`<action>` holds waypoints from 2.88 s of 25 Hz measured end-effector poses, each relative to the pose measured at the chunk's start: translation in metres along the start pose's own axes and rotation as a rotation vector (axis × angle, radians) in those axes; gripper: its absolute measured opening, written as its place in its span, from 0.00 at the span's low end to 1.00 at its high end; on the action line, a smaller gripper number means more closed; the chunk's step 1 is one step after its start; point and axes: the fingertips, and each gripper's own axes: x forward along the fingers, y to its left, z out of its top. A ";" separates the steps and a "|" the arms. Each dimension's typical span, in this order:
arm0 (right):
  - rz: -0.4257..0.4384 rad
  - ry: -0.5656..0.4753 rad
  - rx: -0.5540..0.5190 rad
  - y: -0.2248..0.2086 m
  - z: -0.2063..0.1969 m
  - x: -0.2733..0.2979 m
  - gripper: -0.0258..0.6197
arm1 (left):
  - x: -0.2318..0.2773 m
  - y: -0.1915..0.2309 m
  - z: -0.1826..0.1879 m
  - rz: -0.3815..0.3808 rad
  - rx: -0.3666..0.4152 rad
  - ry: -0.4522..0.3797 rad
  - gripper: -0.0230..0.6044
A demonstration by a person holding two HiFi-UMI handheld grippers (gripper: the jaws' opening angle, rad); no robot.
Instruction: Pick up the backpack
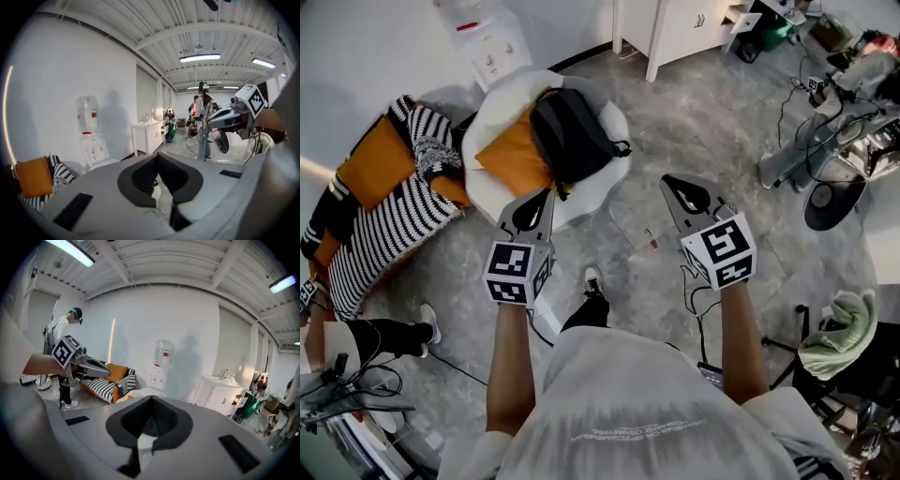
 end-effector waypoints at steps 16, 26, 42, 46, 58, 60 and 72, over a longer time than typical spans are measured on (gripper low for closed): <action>-0.008 0.033 0.062 -0.014 0.021 0.096 0.04 | 0.056 0.081 -0.014 -0.033 -0.040 0.033 0.07; -0.008 0.046 0.047 -0.012 0.041 0.145 0.04 | 0.079 0.121 -0.018 -0.055 -0.039 0.039 0.07; 0.000 0.045 0.069 -0.033 0.039 0.175 0.04 | 0.106 0.149 -0.020 -0.012 -0.055 0.067 0.07; 0.024 0.032 0.057 -0.050 0.043 0.193 0.04 | 0.121 0.160 -0.015 0.028 -0.076 0.066 0.07; 0.131 0.076 0.148 -0.114 0.019 0.269 0.04 | 0.195 0.188 -0.030 0.107 -0.152 0.126 0.07; 0.147 0.090 0.144 -0.121 0.014 0.284 0.04 | 0.203 0.197 -0.036 0.130 -0.166 0.147 0.07; 0.234 0.178 0.189 -0.160 -0.039 0.367 0.04 | 0.267 0.208 -0.088 0.164 -0.221 0.274 0.06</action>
